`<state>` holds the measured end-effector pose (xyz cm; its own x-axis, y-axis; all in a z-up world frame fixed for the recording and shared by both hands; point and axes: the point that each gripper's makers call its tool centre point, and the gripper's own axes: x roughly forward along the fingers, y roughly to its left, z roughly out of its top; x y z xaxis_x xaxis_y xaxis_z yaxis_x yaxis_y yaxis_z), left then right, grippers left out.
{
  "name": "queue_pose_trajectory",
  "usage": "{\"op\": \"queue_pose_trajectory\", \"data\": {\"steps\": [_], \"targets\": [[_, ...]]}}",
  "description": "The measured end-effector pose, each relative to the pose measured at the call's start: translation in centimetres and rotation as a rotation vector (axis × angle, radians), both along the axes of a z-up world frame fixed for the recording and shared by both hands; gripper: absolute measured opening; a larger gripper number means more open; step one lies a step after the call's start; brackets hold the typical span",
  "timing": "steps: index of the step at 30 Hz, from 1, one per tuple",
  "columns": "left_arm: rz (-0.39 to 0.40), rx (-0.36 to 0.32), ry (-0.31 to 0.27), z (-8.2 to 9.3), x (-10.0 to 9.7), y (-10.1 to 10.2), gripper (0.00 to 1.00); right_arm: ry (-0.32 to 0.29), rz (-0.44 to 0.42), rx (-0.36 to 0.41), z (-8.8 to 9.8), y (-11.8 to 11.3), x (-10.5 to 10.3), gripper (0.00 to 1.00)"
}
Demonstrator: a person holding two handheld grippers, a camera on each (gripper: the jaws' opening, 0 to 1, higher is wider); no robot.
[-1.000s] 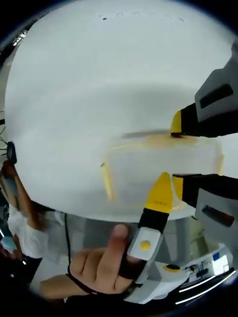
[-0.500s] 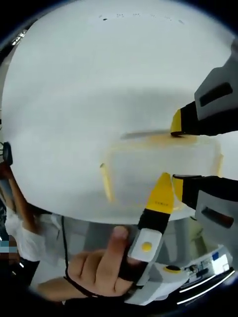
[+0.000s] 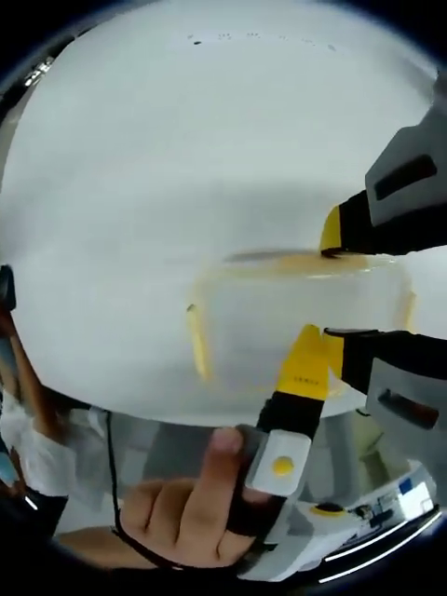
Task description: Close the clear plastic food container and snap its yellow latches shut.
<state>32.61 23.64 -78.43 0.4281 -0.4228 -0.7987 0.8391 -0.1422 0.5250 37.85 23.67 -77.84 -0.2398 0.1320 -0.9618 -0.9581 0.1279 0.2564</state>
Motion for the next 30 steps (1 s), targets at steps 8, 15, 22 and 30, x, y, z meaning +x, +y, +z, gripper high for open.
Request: {"op": "queue_pose_trajectory", "data": {"steps": [8,15,22,30], "targets": [[-0.043,-0.029,0.105,1.3,-1.2,-0.2,0.50,-0.033,-0.058,-0.010,0.2,-0.4,-0.7,0.29],[0.032,-0.197,0.429,4.2,-5.2,1.0,0.65,-0.117,-0.084,-0.002,0.6,-0.4,-0.8,0.30],[0.051,-0.206,0.420,5.9,-3.5,3.2,0.63,-0.234,-0.124,0.031,1.6,-1.6,-0.3,0.45],[0.090,-0.219,0.414,6.1,-1.2,4.0,0.63,-0.257,-0.171,0.206,3.4,-1.9,-1.1,0.54]]}}
